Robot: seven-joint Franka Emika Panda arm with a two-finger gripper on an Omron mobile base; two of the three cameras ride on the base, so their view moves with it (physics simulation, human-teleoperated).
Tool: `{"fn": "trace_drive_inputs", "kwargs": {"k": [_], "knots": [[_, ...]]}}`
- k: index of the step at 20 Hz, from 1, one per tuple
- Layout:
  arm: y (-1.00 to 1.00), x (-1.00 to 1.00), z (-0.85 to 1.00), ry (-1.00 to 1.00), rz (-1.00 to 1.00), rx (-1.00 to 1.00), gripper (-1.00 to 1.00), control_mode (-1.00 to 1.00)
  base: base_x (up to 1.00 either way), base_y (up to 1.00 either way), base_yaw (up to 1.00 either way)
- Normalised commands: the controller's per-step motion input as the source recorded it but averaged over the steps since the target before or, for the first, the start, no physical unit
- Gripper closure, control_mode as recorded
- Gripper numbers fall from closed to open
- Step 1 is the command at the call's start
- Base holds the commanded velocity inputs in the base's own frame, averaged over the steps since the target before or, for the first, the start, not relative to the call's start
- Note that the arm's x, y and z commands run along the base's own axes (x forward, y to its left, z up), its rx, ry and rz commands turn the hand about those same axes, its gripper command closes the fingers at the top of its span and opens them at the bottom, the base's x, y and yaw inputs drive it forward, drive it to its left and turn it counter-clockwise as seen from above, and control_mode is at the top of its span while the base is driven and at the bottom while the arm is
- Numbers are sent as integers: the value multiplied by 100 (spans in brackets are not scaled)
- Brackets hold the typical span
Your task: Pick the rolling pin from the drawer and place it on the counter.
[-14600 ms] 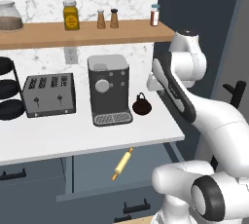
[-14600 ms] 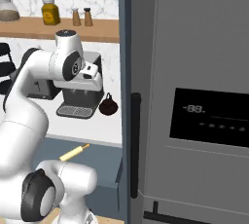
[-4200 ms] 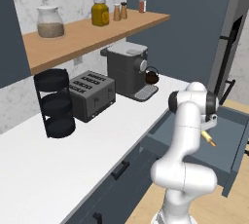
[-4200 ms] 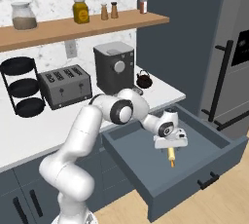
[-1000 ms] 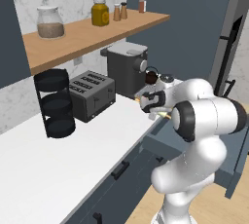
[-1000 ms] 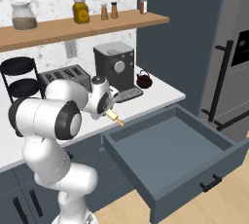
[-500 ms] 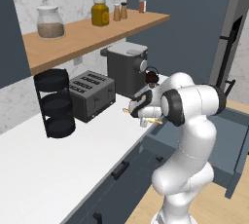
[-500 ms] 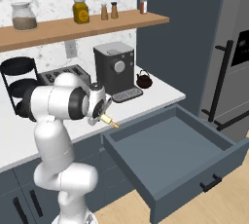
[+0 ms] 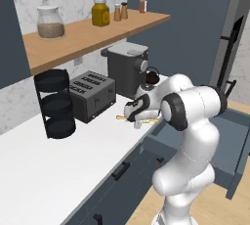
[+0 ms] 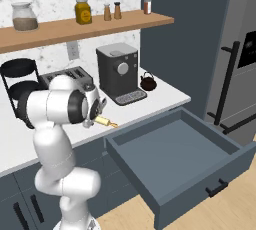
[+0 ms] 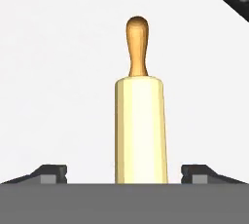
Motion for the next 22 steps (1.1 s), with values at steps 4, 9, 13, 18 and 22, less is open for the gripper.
{"fn": "trace_drive_inputs", "kwargs": {"k": [4,9,13,18,22], "knots": [[-66,-89,96,-1,0,5,-100,-100,0,0,0],[-93,-81,100,-9,-2,19,-100,-100,0,0,0],[-72,-37,100,-8,-6,28,-100,-100,0,0,0],[-59,-23,100,-9,-7,30,-100,-100,0,0,0],[-55,-15,100,-14,-9,28,-100,-100,0,0,0]]}}
